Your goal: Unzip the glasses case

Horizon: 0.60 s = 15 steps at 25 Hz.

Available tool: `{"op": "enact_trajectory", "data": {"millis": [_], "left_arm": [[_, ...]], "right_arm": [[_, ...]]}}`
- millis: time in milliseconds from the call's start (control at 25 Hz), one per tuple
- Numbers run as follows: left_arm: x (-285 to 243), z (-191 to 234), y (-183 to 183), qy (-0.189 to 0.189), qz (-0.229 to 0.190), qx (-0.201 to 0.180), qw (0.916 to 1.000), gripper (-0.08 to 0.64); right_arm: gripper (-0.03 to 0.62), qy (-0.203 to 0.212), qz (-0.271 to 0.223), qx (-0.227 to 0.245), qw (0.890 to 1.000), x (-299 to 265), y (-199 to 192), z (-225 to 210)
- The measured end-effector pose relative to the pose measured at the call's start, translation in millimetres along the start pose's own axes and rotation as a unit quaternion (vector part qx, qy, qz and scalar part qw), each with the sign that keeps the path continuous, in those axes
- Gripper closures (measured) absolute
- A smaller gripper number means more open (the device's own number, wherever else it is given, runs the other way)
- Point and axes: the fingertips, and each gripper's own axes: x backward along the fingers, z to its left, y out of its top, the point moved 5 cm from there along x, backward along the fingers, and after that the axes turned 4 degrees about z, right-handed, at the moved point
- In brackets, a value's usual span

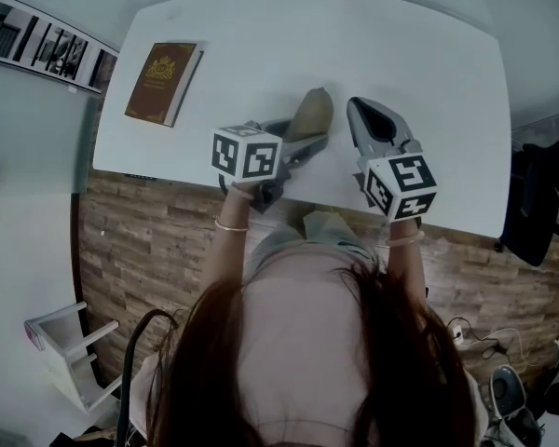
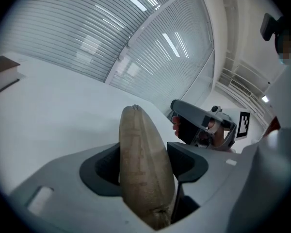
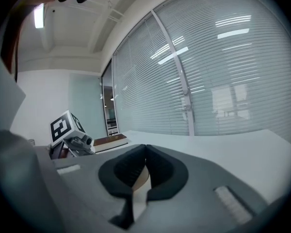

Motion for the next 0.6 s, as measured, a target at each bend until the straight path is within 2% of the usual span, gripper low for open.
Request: {"op": "enact_trajectory", "data": {"millis": [240, 600], "left_arm": [[14, -3, 13, 0.005, -0.003, -0.041, 0.9991, 0.264], [42, 0, 32, -0.034, -0.025, -0.086, 0.9954, 0.264]], "right_arm": [[0.589, 0.048, -0.021, -0.016, 0.998, -1, 12, 2], [0.589, 0.103, -0.036, -0.038, 0.993, -13, 30, 15]]}}
